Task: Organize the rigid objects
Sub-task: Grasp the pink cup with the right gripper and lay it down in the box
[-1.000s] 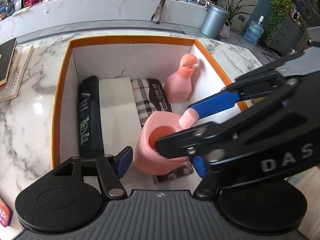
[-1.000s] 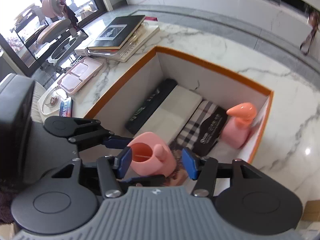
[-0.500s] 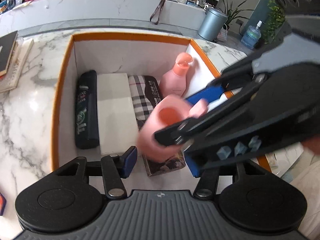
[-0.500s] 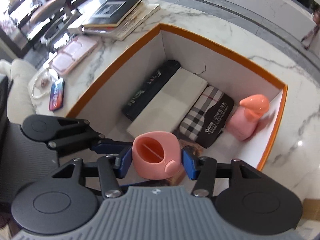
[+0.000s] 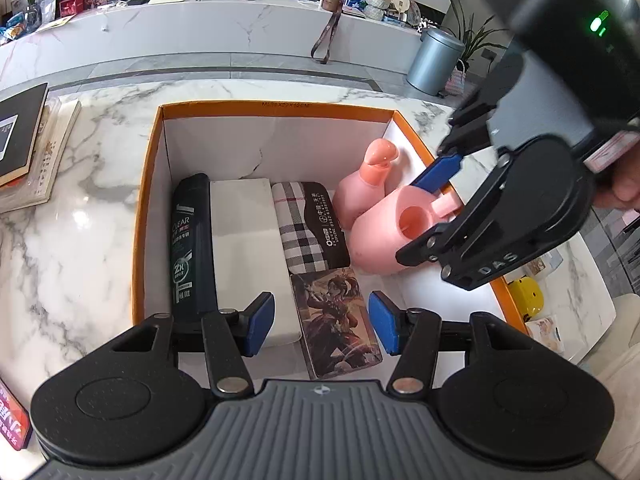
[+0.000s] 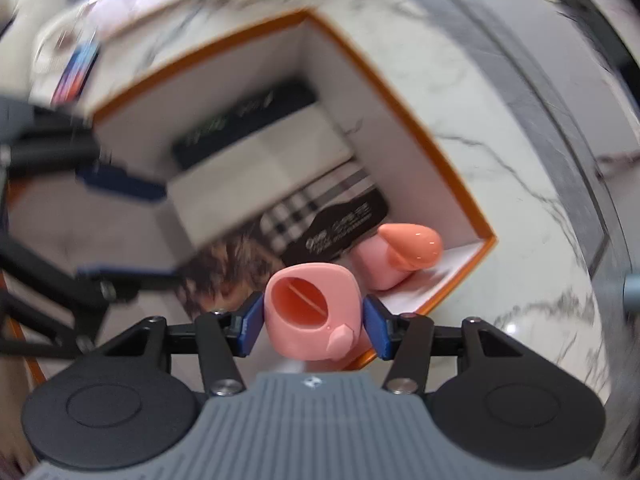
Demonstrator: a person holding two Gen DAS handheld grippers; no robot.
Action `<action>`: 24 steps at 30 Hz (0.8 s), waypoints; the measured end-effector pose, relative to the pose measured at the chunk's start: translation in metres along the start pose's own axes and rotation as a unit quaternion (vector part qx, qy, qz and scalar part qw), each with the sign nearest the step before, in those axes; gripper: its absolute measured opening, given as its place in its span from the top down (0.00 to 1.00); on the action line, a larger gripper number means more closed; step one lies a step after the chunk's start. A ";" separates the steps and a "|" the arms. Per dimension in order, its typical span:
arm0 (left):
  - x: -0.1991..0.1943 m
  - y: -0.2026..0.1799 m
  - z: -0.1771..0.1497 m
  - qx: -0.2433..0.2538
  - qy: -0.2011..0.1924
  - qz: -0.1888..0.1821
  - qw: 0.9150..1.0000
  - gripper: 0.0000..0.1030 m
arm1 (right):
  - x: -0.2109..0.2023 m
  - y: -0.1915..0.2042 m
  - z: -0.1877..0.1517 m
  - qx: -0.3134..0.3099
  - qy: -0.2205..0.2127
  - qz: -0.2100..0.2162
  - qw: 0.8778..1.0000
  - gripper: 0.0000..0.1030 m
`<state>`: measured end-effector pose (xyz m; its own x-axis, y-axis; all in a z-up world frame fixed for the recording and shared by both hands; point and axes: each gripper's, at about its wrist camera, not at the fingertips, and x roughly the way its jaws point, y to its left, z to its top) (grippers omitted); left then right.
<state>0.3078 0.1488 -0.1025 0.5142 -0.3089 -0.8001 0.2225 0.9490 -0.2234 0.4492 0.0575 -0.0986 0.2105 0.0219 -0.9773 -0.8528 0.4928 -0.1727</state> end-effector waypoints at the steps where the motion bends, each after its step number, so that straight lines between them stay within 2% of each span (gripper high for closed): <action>1: 0.000 0.000 0.001 0.000 -0.001 0.000 1.000 0.38 | 0.003 0.000 0.002 -0.019 0.005 -0.001 1.000 0.47; 9: 0.000 0.005 0.005 -0.004 -0.005 0.001 1.000 0.38 | 0.024 0.013 0.022 -0.128 0.069 -0.011 0.989 0.47; 11: 0.001 0.006 0.004 -0.005 -0.004 -0.001 1.000 0.38 | 0.026 0.016 0.024 -0.152 0.077 -0.028 0.985 0.47; 14: 0.000 0.007 0.003 -0.003 -0.004 -0.004 1.000 0.38 | 0.025 0.019 0.024 -0.183 0.077 -0.059 0.978 0.41; 18: -0.002 0.007 0.002 -0.008 -0.007 -0.006 1.000 0.38 | 0.016 0.018 0.023 -0.191 0.070 -0.060 0.977 0.41; 24: -0.011 0.001 0.001 -0.004 -0.010 -0.007 1.000 0.38 | 0.013 0.016 0.020 -0.168 0.061 -0.071 0.981 0.43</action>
<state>0.3035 0.1531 -0.0934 0.5273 -0.3223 -0.7862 0.2220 0.9454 -0.2386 0.4475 0.0832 -0.1118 0.2976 -0.1414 -0.9442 -0.9325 0.1690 -0.3192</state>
